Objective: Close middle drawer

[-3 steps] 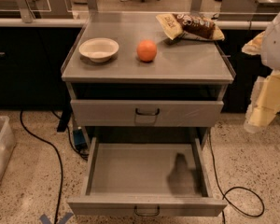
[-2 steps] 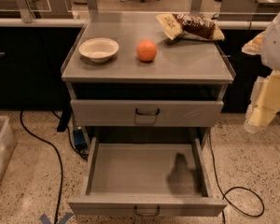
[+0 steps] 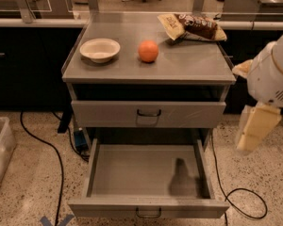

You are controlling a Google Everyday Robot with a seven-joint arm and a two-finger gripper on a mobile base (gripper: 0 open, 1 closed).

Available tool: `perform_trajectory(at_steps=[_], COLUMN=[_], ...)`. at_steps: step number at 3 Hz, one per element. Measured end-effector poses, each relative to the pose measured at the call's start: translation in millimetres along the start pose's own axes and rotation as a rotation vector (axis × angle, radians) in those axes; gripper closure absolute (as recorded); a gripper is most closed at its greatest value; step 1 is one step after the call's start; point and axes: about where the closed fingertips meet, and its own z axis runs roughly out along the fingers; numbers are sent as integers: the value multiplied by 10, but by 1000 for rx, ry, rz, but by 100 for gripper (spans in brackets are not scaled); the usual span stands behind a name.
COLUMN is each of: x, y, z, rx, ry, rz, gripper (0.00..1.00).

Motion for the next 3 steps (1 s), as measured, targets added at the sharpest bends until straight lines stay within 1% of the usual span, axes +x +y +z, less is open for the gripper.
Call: perform_trajectory(at_steps=[1,2,3], x=[146,282,299], y=[262,504,543], z=[580,1099,1132], rx=[-46,-101,-107], ry=[26,45,49], rz=[19,54,54], gripper=[0,19,43])
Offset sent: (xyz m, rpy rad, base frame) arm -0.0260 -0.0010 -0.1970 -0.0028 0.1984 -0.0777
